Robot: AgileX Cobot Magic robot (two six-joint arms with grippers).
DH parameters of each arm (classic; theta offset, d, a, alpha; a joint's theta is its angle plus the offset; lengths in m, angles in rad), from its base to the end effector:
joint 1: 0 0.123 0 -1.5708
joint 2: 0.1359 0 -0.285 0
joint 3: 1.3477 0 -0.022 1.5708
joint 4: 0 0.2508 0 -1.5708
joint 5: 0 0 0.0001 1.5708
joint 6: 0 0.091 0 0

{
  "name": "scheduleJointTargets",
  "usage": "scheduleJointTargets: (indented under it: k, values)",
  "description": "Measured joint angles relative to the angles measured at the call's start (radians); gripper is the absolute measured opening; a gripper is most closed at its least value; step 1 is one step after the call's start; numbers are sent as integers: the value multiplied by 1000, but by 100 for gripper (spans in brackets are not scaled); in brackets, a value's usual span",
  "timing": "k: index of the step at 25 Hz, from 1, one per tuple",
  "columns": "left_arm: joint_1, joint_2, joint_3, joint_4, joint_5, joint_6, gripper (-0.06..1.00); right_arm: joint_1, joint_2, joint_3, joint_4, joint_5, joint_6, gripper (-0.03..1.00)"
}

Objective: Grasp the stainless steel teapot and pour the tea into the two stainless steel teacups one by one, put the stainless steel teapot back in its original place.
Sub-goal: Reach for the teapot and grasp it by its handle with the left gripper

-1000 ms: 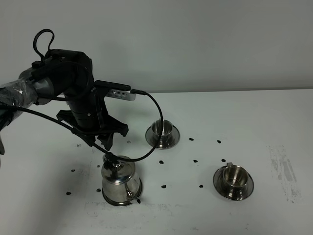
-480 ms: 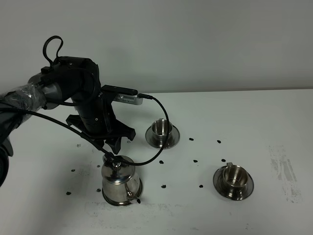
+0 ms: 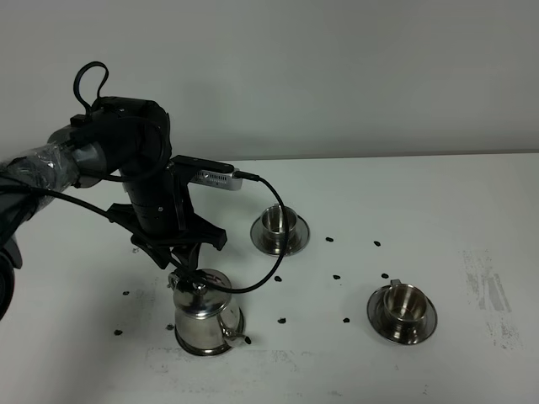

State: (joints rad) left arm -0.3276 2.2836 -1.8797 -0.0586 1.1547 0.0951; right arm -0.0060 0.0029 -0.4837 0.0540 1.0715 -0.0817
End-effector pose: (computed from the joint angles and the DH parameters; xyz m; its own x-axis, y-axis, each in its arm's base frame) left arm 0.4416 -0.1552 0.1637 -0.9164 0.3867 -0.1034 0.3927 0.9185 -0.0460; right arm -0.0031 0.0043 0.2720 -0.4792 -0.0529 -0.8761 -0.0624 0.9977 -0.0261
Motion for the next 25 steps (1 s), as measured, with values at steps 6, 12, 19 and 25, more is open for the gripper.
scheduleJointTargets:
  k: [6, 12, 19, 25]
  values:
    - [5, 0, 0, 22, 20, 1, 46, 0, 0, 0, 0, 0, 0, 56]
    - [25, 0, 0, 28, 20, 4, 46, 0, 0, 0, 0, 0, 0, 56]
    - [26, 0, 0, 27, 20, 20, 46, 0, 0, 0, 0, 0, 0, 56]
    - [26, 0, 0, 26, 20, 25, 46, 0, 0, 0, 0, 0, 0, 56]
